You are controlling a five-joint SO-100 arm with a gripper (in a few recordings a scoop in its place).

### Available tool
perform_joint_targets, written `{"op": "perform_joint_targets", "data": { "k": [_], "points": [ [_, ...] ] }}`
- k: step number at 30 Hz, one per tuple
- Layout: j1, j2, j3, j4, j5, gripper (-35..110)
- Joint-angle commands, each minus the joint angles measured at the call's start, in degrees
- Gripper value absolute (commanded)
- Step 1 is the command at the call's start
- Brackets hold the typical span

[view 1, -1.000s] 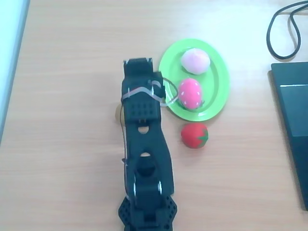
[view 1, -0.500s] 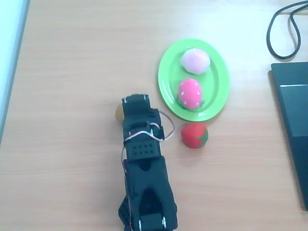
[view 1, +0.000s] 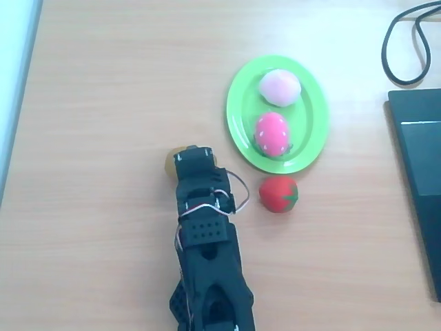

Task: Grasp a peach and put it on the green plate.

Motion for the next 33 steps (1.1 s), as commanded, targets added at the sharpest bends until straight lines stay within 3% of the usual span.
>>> {"op": "perform_joint_targets", "data": {
  "k": [1,6,9,19,26,33],
  "points": [
    [-1.32,1.41,0.7,0.44,-0.88,-8],
    [-1.05,1.76,-1.49,0.44,-0.88,3],
    [-1.23,1.67,-3.16,0.44,-0.88,-2],
    [-2.9,4.92,-10.37,1.32,-1.05,2],
    [-4.31,6.06,-17.67,19.34,-0.79,2],
    [-7.47,6.06,-17.4,26.54,-1.32,3]
  ]
}}
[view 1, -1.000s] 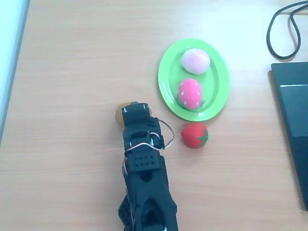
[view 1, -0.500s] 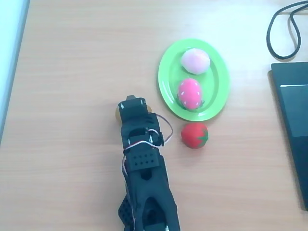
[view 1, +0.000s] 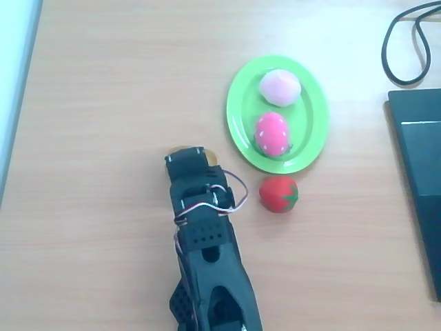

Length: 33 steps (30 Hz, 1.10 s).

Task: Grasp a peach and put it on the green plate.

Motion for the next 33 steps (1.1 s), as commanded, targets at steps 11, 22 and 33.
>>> {"op": "perform_joint_targets", "data": {
  "k": [11,22,33],
  "points": [
    [4.04,1.23,6.15,6.24,-3.96,1],
    [3.96,1.23,12.39,2.99,-3.78,0],
    [6.68,1.23,19.25,1.14,-4.04,0]
  ]
}}
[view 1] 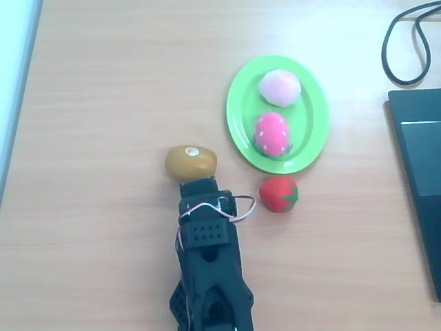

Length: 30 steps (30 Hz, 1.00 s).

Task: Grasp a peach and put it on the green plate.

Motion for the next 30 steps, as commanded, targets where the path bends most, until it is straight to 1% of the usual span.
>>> {"op": "perform_joint_targets", "data": {
  "k": [1,6,13,30],
  "points": [
    [0.09,1.05,1.41,0.09,-0.62,0],
    [0.18,1.05,1.41,0.09,0.0,-1],
    [0.88,1.05,1.41,0.09,0.7,-8],
    [1.14,1.05,1.41,0.09,1.85,-8]
  ]
}}
